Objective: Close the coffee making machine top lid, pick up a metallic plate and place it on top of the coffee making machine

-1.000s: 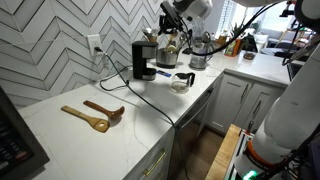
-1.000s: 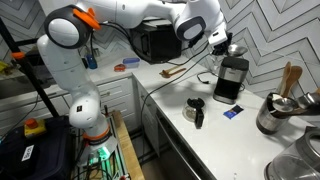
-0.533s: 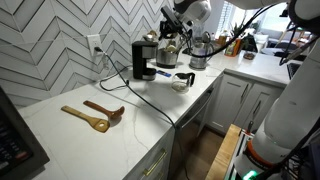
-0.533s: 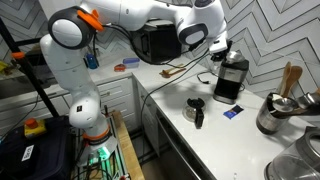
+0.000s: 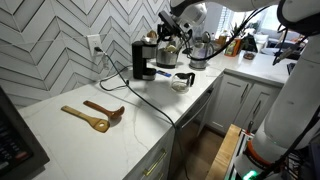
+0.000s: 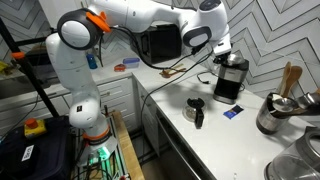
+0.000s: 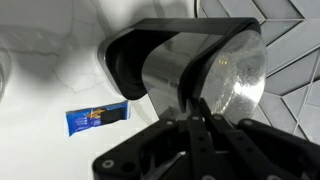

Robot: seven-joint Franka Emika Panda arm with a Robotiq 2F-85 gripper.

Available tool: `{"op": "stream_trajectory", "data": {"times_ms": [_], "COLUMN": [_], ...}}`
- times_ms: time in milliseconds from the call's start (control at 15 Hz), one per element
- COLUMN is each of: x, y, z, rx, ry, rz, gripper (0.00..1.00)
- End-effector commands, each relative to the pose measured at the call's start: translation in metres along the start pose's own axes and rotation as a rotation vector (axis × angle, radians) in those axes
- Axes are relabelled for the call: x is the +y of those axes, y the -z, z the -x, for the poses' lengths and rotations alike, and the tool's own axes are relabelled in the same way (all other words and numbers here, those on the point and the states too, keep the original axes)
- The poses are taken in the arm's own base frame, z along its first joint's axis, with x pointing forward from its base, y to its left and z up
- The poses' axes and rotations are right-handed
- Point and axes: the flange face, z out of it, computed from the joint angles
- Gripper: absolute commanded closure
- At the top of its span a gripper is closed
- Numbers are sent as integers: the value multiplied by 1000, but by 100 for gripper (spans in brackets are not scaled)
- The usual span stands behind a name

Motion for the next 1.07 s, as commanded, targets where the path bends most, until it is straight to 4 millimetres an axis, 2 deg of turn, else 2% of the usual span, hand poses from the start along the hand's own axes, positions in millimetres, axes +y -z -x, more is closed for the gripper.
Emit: {"op": "stream_trajectory", "data": {"times_ms": [0,67,133,267,467,733,867,1000], "x": [-8,-8,-10,-14,-22,-27,-28,-30], "y": [-8,-9,-10,-6,11,40,57,73], "z": [-6,-7,-8,-6,-1,12,21,27], "rx": [-18,-16,-10,-4,2,-35,-69,-75], "ry": [39,45,50,63,111,236,327,411], "rz": [13,13,13,8,1,95,168,237], "gripper": [100,100,79,65,43,13,0,0]}}
